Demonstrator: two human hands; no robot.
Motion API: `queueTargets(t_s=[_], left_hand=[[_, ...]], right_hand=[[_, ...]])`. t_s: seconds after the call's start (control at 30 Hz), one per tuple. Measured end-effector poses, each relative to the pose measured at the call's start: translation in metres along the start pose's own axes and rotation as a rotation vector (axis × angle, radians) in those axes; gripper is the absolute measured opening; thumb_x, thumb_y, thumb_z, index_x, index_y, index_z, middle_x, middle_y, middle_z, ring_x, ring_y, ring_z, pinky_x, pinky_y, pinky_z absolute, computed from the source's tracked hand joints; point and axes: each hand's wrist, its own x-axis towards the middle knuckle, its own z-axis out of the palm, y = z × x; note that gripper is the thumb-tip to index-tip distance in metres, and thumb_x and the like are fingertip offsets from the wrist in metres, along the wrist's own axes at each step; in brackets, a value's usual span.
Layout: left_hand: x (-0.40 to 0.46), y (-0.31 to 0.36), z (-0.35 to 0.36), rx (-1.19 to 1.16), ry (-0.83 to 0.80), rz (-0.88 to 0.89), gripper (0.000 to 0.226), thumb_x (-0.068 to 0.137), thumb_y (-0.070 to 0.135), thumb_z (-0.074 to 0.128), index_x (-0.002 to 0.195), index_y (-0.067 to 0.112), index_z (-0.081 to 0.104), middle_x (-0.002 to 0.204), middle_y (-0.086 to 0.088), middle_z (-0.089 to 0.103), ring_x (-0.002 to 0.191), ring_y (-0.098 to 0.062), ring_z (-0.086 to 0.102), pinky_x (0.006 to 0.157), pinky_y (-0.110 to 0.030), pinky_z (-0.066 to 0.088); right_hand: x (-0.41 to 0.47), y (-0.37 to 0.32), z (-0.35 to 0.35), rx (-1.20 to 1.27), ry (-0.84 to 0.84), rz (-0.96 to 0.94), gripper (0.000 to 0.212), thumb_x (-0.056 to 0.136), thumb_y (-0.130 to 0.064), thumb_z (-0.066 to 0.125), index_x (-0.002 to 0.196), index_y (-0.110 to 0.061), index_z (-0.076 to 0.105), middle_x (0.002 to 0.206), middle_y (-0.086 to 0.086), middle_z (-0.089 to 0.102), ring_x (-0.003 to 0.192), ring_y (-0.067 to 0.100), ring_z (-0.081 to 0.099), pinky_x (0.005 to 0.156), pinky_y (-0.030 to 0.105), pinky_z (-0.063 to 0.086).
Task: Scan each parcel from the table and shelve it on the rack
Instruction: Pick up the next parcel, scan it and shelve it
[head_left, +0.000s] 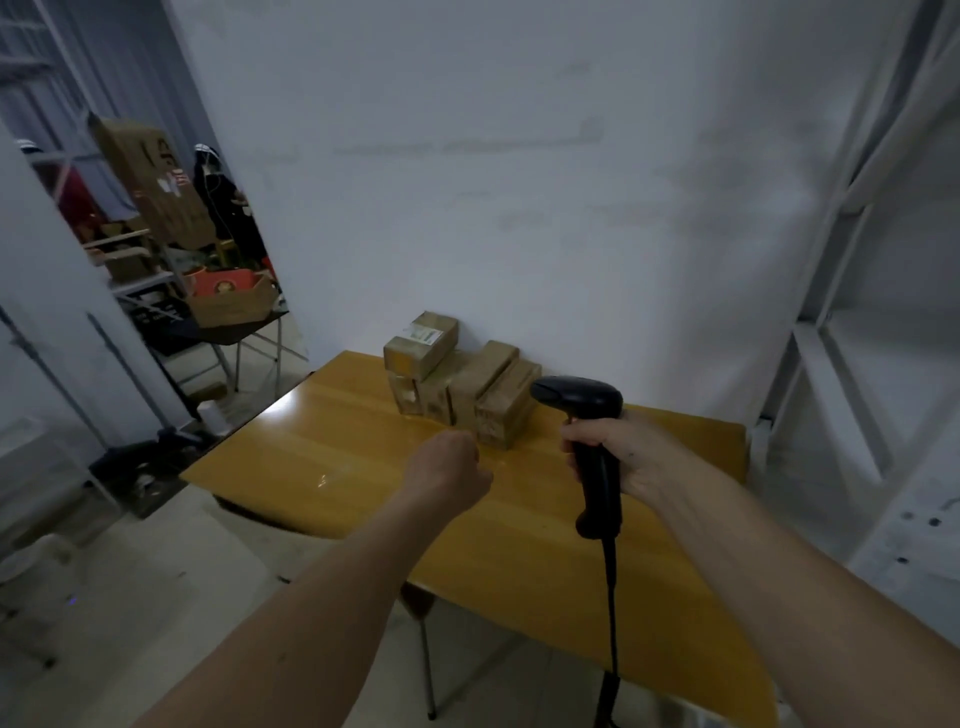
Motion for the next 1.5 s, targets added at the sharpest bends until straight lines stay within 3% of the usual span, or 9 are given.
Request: queueTargets(t_s=[0.13,0.4,0.63,0.83,0.93,1.07,1.2,1.4,1.5], left_hand=[[0.067,0.004,0.01,-0.014,-0.039,-0.01,0.035,0.088,0.038,0.063,0.115,0.017,0.058,0.117,-0.003,0.054,0.106,-0.023,0.055,0.075,-0.031,0.044],[0.143,-0.007,0.043,-0.044,-0.154,-0.123,0.061,0.084,0.035,0.068,0.134,0.014,0.042,0.141,-0.012,0.031,0.13,-0.031,0.034,0.1,-0.038,0.04],[0.211,-0.019,0.077,-0.079,-0.302,-0.174,0.087,0.078,0.043,0.075,0.143,0.013,0.026,0.151,-0.016,0.014,0.138,-0.038,0.022,0.105,-0.043,0.036],[0.274,-0.022,0.114,-0.227,-0.333,-0.234,0.105,0.07,0.05,0.081,0.147,0.013,0.019,0.148,-0.013,0.02,0.138,-0.035,0.023,0.106,-0.044,0.036],[0.3,-0.025,0.133,-0.303,-0.318,-0.293,0.107,0.066,0.051,0.083,0.144,0.01,0.021,0.145,-0.014,0.024,0.137,-0.033,0.025,0.106,-0.043,0.036],[0.329,-0.027,0.159,-0.426,-0.282,-0.409,0.107,0.065,0.047,0.085,0.142,0.005,0.024,0.144,-0.015,0.03,0.134,-0.031,0.029,0.104,-0.044,0.038],[0.348,-0.023,0.187,-0.502,-0.257,-0.47,0.111,0.064,0.043,0.087,0.143,0.003,0.02,0.144,-0.018,0.032,0.134,-0.033,0.032,0.106,-0.044,0.037],[0.355,-0.023,0.213,-0.504,-0.174,-0.429,0.088,0.067,0.024,0.082,0.131,0.006,0.025,0.13,-0.019,0.035,0.118,-0.035,0.042,0.094,-0.042,0.045],[0.347,-0.023,0.216,-0.496,-0.208,-0.337,0.094,0.063,0.029,0.083,0.135,0.002,0.028,0.13,-0.016,0.033,0.122,-0.033,0.037,0.104,-0.042,0.041]], right_hand=[[0.048,-0.02,-0.005,0.003,0.013,0.024,0.007,0.079,0.002,0.071,0.079,-0.001,0.064,0.061,0.012,0.064,0.057,0.025,0.059,0.057,0.035,0.05],[0.13,-0.028,-0.001,0.015,0.074,0.074,0.007,0.079,0.0,0.07,0.079,0.0,0.063,0.062,0.012,0.063,0.055,0.023,0.058,0.054,0.032,0.049],[0.183,-0.008,0.005,0.063,0.204,0.113,0.006,0.079,0.0,0.071,0.081,0.0,0.065,0.066,0.013,0.061,0.057,0.024,0.057,0.06,0.035,0.049],[0.222,0.007,0.004,0.074,0.335,0.176,0.007,0.079,-0.001,0.072,0.079,0.001,0.065,0.069,0.014,0.06,0.061,0.025,0.058,0.062,0.036,0.049],[0.243,0.013,0.006,0.089,0.4,0.228,0.007,0.079,-0.001,0.072,0.078,-0.001,0.065,0.067,0.012,0.06,0.057,0.024,0.058,0.058,0.033,0.049],[0.263,0.023,0.009,0.094,0.433,0.26,0.007,0.078,0.0,0.071,0.077,-0.001,0.064,0.072,0.016,0.057,0.067,0.029,0.055,0.067,0.04,0.047],[0.274,0.031,0.011,0.143,0.452,0.268,0.009,0.078,0.001,0.072,0.081,-0.002,0.064,0.073,0.014,0.058,0.066,0.026,0.056,0.066,0.037,0.048],[0.279,0.039,0.006,0.173,0.514,0.299,0.01,0.077,0.003,0.072,0.083,-0.002,0.065,0.076,0.012,0.061,0.064,0.024,0.058,0.064,0.036,0.05],[0.277,0.041,-0.001,0.188,0.539,0.289,0.01,0.076,0.004,0.072,0.08,-0.002,0.064,0.072,0.012,0.061,0.062,0.024,0.058,0.065,0.037,0.049]])
